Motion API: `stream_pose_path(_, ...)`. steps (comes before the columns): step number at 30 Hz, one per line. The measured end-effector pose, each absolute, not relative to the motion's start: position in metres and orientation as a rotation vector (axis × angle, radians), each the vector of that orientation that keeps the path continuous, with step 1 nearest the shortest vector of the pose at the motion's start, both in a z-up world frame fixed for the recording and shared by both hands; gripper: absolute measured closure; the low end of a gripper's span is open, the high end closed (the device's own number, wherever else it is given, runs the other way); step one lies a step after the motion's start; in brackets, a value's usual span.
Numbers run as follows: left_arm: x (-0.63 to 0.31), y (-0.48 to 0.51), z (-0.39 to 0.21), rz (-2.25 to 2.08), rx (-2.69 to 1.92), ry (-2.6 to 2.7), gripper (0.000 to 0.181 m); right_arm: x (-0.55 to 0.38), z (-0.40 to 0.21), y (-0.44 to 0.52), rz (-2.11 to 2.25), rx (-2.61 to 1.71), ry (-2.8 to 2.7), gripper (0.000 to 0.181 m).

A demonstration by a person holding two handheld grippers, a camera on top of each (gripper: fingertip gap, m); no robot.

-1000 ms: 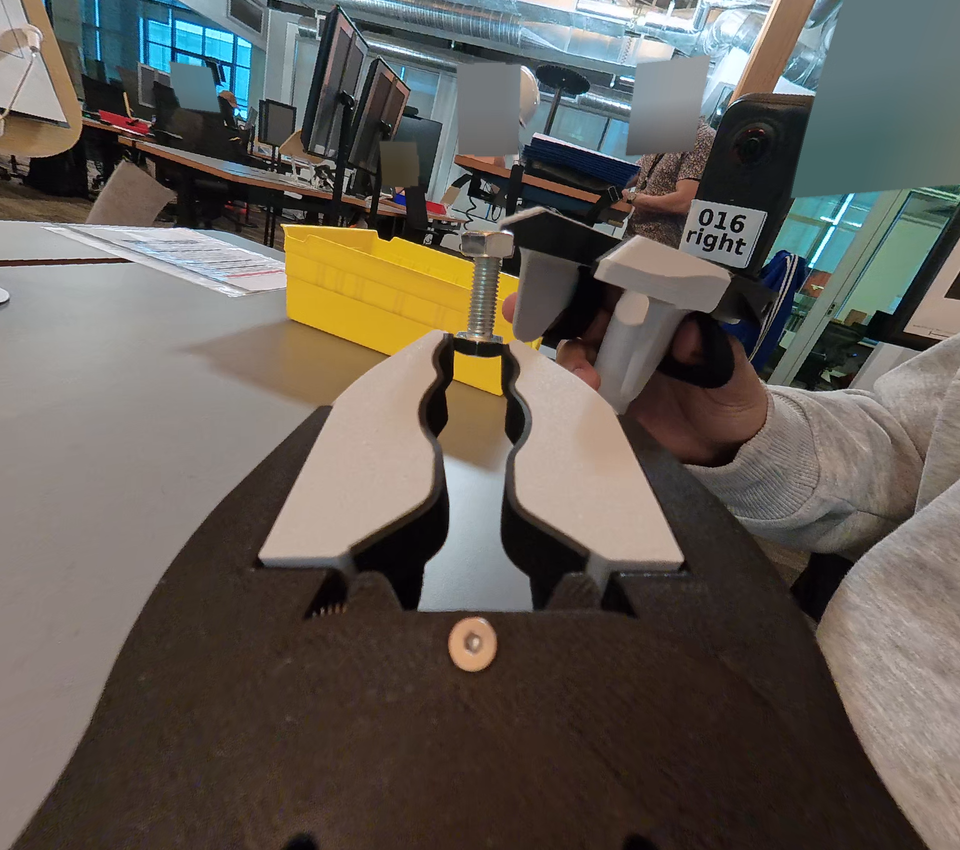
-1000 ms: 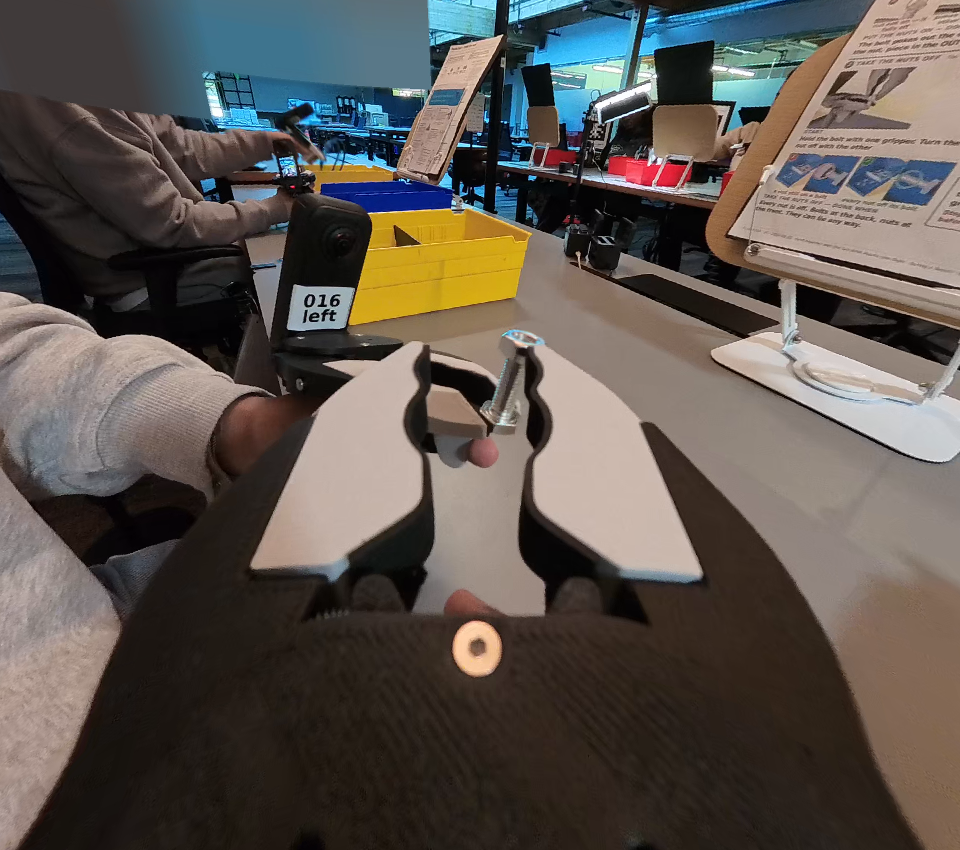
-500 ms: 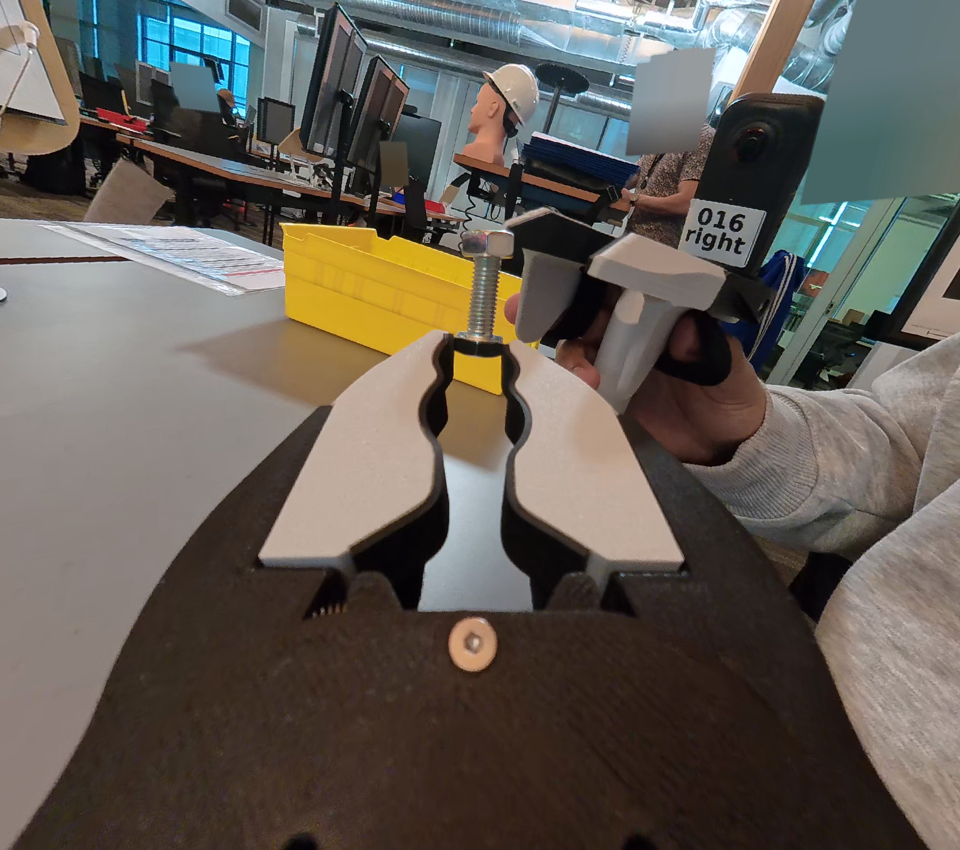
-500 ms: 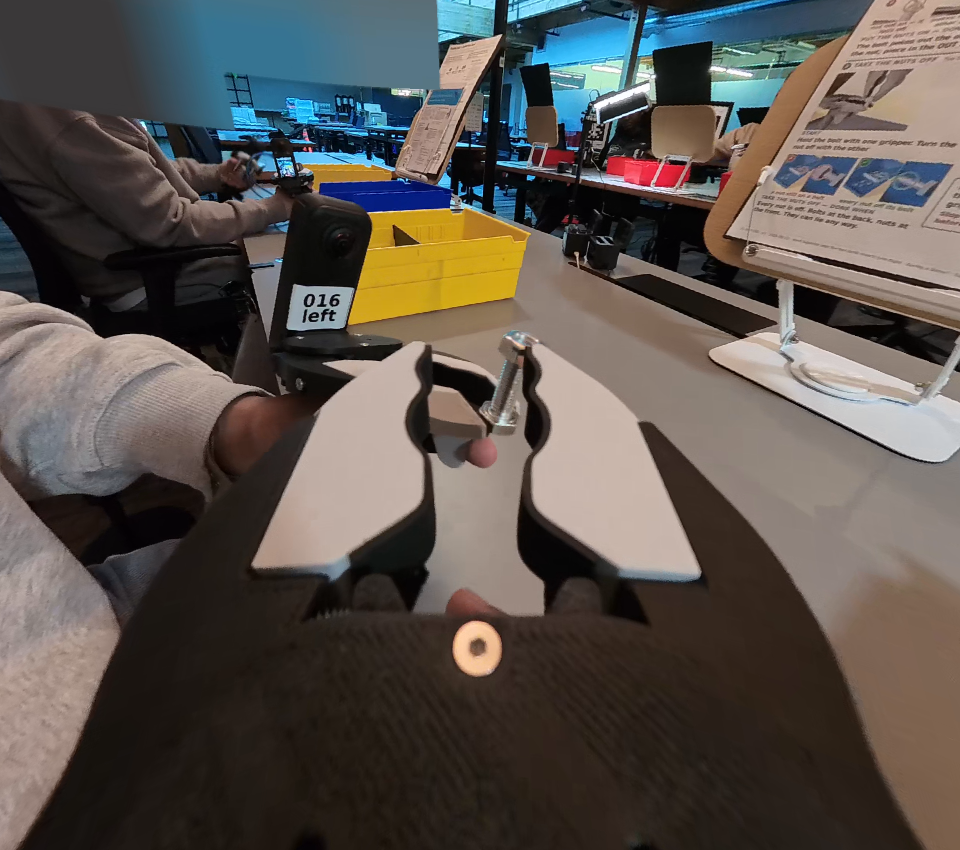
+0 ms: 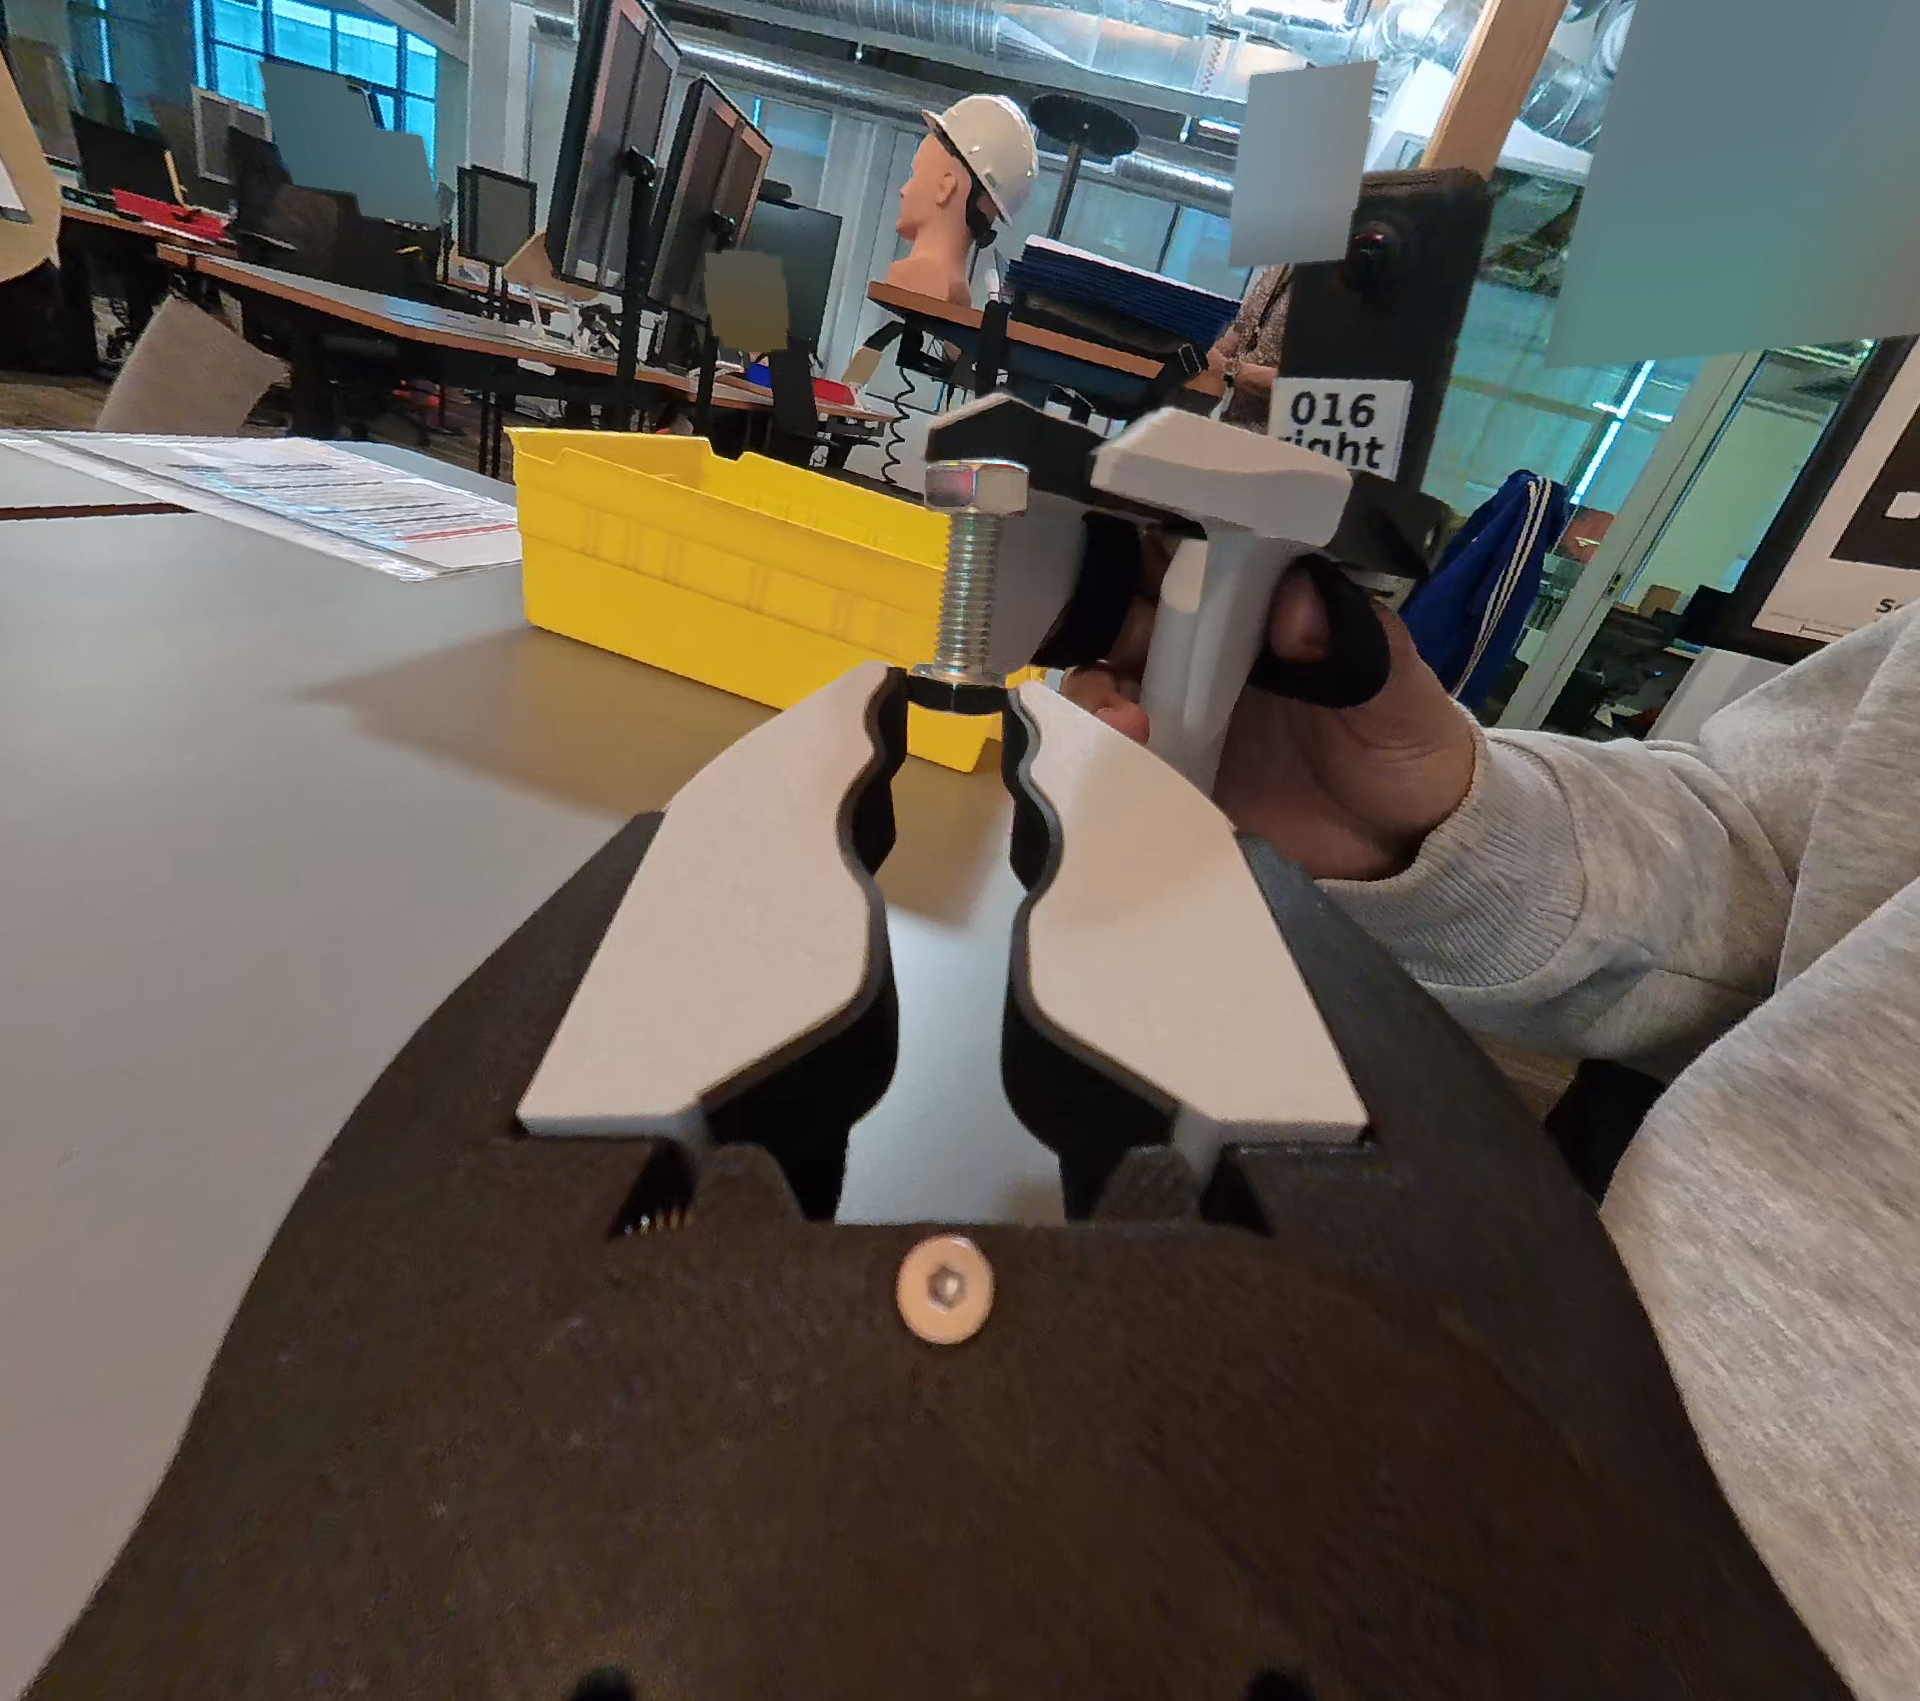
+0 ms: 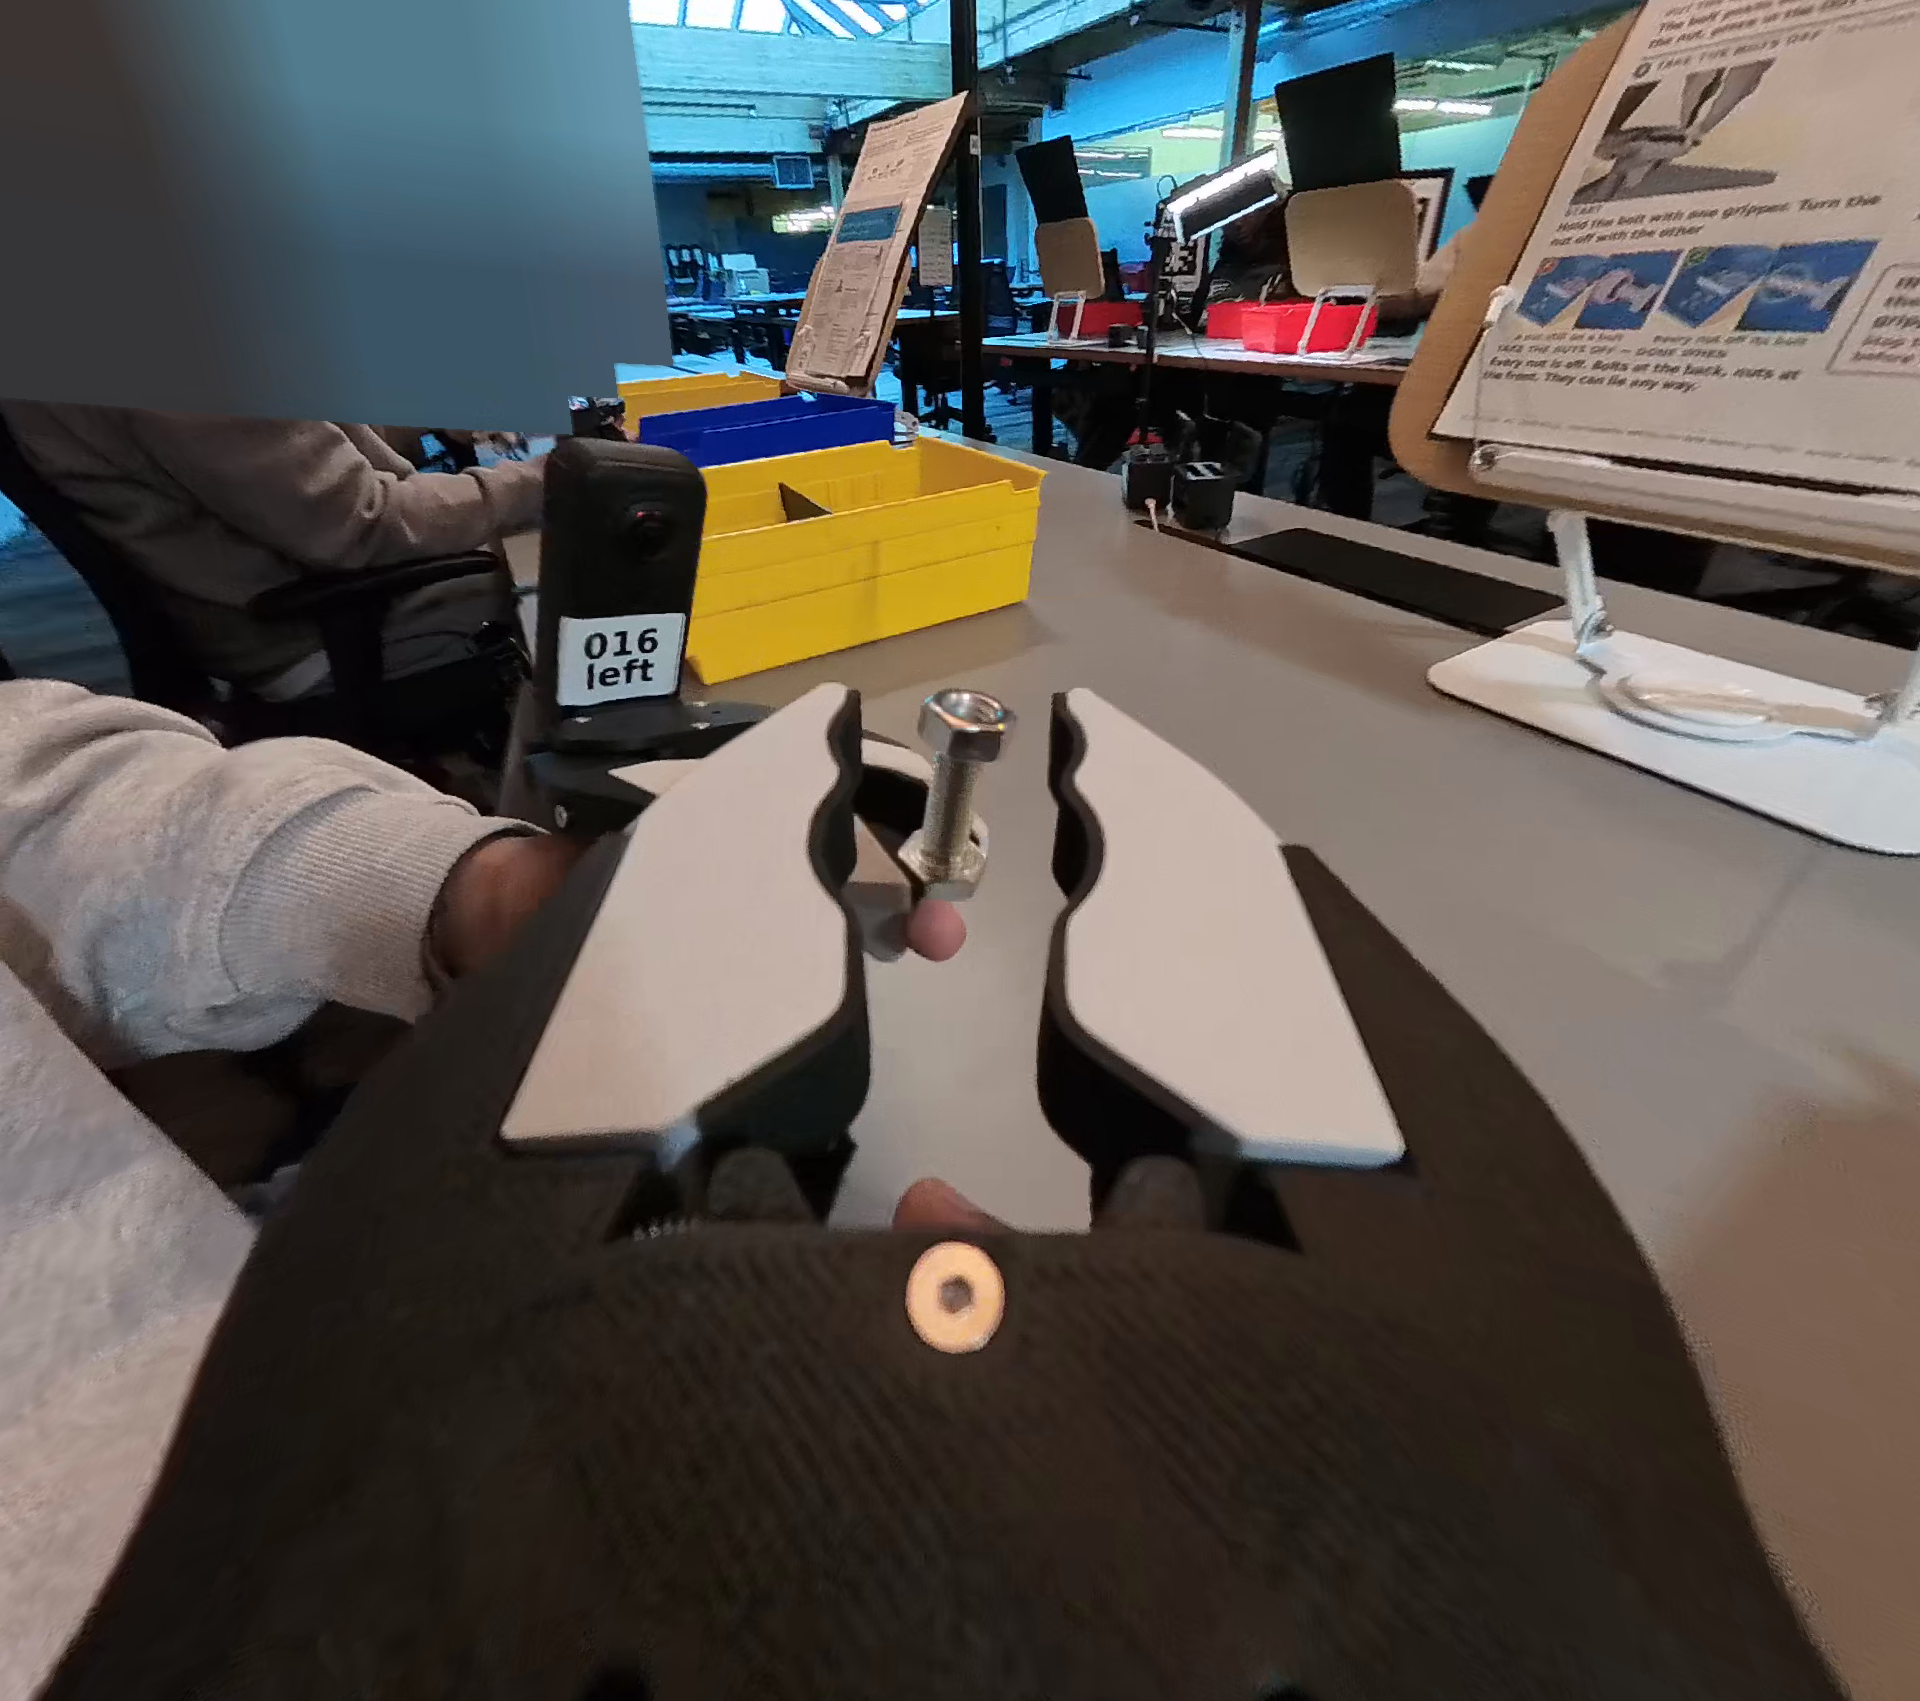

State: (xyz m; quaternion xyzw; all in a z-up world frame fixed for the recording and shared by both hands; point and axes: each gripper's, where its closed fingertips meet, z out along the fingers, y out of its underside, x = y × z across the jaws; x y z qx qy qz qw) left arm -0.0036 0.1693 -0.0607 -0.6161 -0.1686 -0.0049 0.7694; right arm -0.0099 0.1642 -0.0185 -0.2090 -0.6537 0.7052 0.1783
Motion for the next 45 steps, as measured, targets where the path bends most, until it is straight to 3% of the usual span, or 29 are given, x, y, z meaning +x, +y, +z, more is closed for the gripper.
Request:
stream_pose_path(16, 0.0020, 0.1727, -0.0616, -0.017, -1.357, -0.334, 0.162, -0.0086, -0.0252, 0.1625, 2.101, -0.660, -1.926, 0.162)
stream_pose_path(45, 0.0010, 0.1734, -0.0633, -0.007, -1.371, -0.339, 0.162, -0.0081, -0.0266, 0.1623, 1.923, -0.555, -1.940, 0.162)
